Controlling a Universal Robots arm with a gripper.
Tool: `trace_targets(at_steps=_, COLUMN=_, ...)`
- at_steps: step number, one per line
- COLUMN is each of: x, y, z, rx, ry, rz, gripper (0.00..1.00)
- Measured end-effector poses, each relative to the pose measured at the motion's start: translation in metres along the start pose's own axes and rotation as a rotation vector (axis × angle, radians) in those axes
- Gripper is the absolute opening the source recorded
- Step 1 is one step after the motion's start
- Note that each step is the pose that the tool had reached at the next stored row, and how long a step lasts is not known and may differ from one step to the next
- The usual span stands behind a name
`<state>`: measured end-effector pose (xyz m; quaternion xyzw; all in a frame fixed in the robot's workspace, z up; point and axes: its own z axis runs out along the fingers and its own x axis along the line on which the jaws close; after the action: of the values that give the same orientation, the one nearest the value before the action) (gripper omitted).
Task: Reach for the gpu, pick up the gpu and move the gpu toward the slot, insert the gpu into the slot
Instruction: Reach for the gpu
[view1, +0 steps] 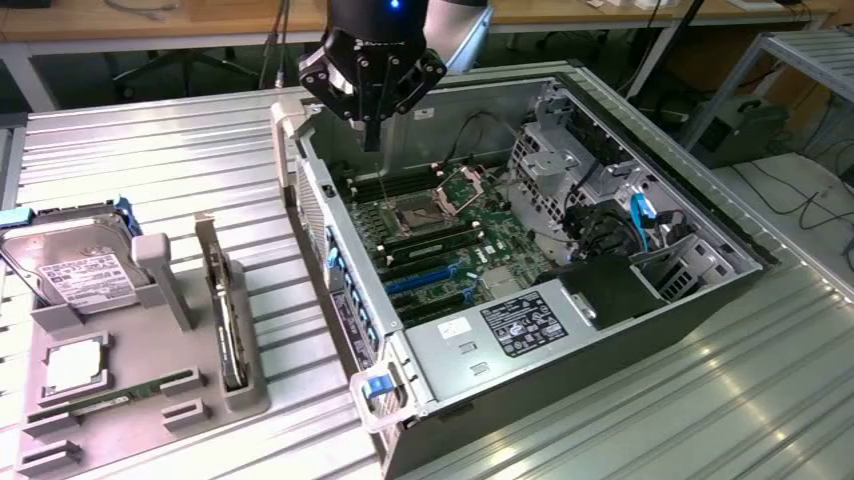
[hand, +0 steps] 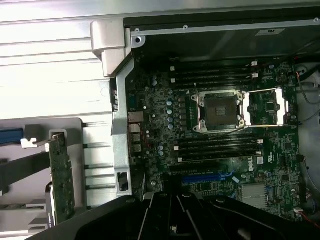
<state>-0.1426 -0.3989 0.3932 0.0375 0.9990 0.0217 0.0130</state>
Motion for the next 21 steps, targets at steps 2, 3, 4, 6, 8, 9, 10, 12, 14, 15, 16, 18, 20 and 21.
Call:
trace_targets(at_steps=2, x=0.003, y=-0.0003, z=-0.0001, rx=-0.0001, ry=0.0000, rz=0.000, gripper=0.11)
trace_targets(at_steps=3, x=0.006, y=-0.0005, z=-0.0001, rx=-0.0001, ry=0.0000, rz=0.000, gripper=0.11)
trace_targets(at_steps=4, x=0.009, y=-0.0007, z=-0.0002, rx=-0.0001, ry=0.0000, rz=0.000, gripper=0.11)
trace_targets(at_steps=6, x=0.014, y=-0.0011, z=-0.0004, rx=-0.0001, ry=0.0000, rz=0.000, gripper=0.11)
trace_targets(at_steps=8, x=0.018, y=-0.0014, z=-0.0004, rx=-0.0001, ry=-0.0001, rz=0.000, gripper=0.11)
trace_targets(at_steps=9, x=0.021, y=-0.0016, z=-0.0005, rx=-0.0001, ry=0.0000, rz=0.000, gripper=0.11)
trace_targets(at_steps=10, x=0.023, y=-0.0017, z=-0.0006, rx=0.0000, ry=0.0000, rz=0.000, gripper=0.11)
trace_targets(at_steps=12, x=0.027, y=-0.0020, z=-0.0007, rx=-0.0002, ry=-0.0001, rz=-0.001, gripper=0.11)
trace_targets(at_steps=14, x=0.033, y=-0.0024, z=-0.0009, rx=-0.0001, ry=0.0000, rz=-0.001, gripper=0.11)
trace_targets(at_steps=15, x=0.035, y=-0.0026, z=-0.0010, rx=0.0000, ry=0.0000, rz=-0.001, gripper=0.11)
trace_targets(at_steps=16, x=0.038, y=-0.0028, z=-0.0010, rx=-0.0001, ry=0.0000, rz=-0.001, gripper=0.11)
trace_targets(at_steps=18, x=0.042, y=-0.0032, z=-0.0012, rx=-0.0001, ry=0.0001, rz=-0.001, gripper=0.11)
trace_targets(at_steps=20, x=0.046, y=-0.0035, z=-0.0012, rx=-0.0001, ry=0.0000, rz=-0.002, gripper=0.11)
trace_targets(at_steps=21, x=0.049, y=-0.0037, z=-0.0013, rx=-0.0002, ry=0.0000, rz=-0.002, gripper=0.11)
